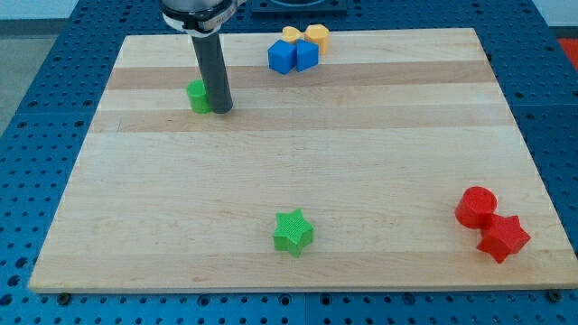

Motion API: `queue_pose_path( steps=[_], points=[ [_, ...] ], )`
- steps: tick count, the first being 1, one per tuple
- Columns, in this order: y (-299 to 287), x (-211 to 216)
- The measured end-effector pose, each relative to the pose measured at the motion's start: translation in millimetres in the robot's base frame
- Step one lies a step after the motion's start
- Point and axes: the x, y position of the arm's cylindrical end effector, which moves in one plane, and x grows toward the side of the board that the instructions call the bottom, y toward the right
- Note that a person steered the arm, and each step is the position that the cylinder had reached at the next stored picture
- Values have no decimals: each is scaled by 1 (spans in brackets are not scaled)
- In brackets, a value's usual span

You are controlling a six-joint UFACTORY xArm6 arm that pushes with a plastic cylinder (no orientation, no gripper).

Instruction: Move the green circle to the left side of the blue cube

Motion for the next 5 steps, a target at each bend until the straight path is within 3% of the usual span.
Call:
queue_pose_path(
  steps=[1, 2, 4, 5],
  points=[
    [-3, 27],
    [-55, 20],
    [-33, -54],
    [-33, -41]
  ],
)
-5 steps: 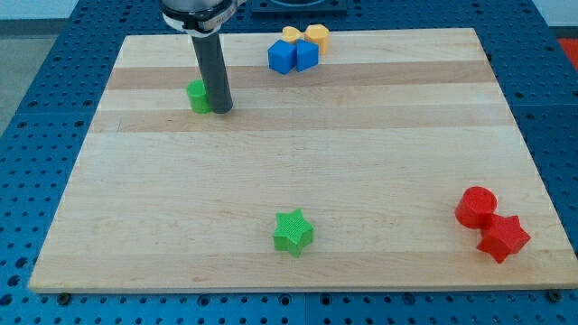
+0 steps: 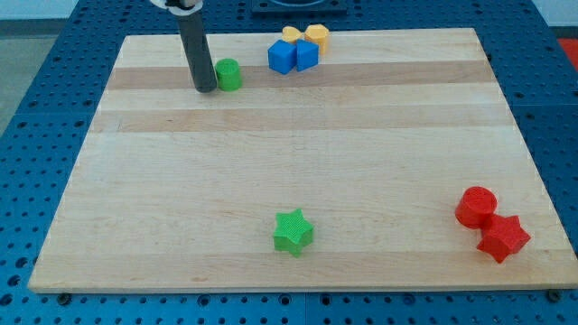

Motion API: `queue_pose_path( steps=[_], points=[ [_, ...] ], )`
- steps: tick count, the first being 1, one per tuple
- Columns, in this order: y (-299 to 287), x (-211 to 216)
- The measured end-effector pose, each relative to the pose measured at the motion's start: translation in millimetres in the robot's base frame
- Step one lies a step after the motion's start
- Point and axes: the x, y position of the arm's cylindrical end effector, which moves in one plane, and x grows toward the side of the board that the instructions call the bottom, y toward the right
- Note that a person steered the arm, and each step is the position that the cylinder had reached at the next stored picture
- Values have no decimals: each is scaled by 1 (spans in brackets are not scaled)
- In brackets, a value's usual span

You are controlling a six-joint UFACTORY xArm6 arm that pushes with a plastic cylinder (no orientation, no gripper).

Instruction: Move the green circle to the left side of the blue cube

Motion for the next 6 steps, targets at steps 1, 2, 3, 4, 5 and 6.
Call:
queue_pose_path(
  steps=[1, 2, 3, 4, 5, 6],
  points=[
    [6, -7],
    [30, -38],
    [29, -34],
    [29, -21],
    [44, -26],
    [57, -34]
  ],
)
